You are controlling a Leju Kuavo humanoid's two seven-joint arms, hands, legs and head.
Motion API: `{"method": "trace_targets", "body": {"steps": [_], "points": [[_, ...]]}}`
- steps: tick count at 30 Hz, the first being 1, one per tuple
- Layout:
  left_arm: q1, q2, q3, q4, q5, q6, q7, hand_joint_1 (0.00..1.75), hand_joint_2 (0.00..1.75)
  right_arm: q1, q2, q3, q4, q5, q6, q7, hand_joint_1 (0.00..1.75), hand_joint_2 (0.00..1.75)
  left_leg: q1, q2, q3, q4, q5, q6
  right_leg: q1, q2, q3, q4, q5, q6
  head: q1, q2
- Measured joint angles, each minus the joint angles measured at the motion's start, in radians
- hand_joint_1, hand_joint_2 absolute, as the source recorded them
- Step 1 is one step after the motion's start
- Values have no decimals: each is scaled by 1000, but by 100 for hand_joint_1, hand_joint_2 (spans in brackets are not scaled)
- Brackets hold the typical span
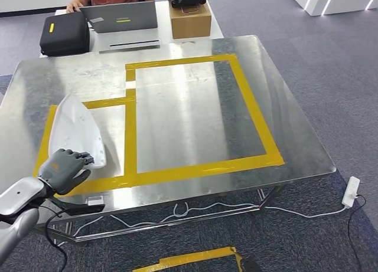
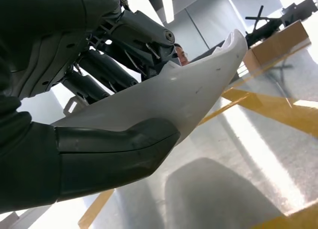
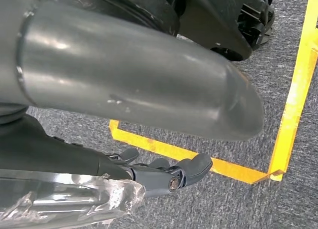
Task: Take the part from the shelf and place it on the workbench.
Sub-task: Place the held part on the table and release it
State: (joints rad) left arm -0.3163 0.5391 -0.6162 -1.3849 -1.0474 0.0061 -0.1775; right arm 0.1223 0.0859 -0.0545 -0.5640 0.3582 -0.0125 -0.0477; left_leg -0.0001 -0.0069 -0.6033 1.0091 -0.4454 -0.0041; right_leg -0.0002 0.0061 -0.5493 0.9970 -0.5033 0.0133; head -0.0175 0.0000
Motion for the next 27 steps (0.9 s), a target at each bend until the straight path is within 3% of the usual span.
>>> {"method": "trace_targets", "body": {"steps": [14,16,18,20,27], "points": [[0,12,-7,10,4,9,0,175,175,-8,-9,41,23,-36,-11,-9,0,0,0,0,0,0,0,0,0,0,0,0,0,0,0,0],[0,12,-7,10,4,9,0,87,175,-9,-10,45,25,-37,-11,-9,0,0,0,0,0,0,0,0,0,0,0,0,0,0,0,0],[0,12,-6,10,3,11,0,0,87,-10,-11,49,27,-40,-12,-10,0,0,0,0,0,0,0,0,0,0,0,0,0,0,0,0],[0,12,-5,10,3,16,1,0,0,-11,-11,55,27,-45,-13,-10,0,0,0,0,0,0,0,0,0,0,0,0,0,0,0,0],[11,4,14,9,12,45,10,0,0,-11,-17,76,28,-69,-24,-8,0,0,0,0,0,0,0,0,0,0,0,0,0,0,0,0]]}}
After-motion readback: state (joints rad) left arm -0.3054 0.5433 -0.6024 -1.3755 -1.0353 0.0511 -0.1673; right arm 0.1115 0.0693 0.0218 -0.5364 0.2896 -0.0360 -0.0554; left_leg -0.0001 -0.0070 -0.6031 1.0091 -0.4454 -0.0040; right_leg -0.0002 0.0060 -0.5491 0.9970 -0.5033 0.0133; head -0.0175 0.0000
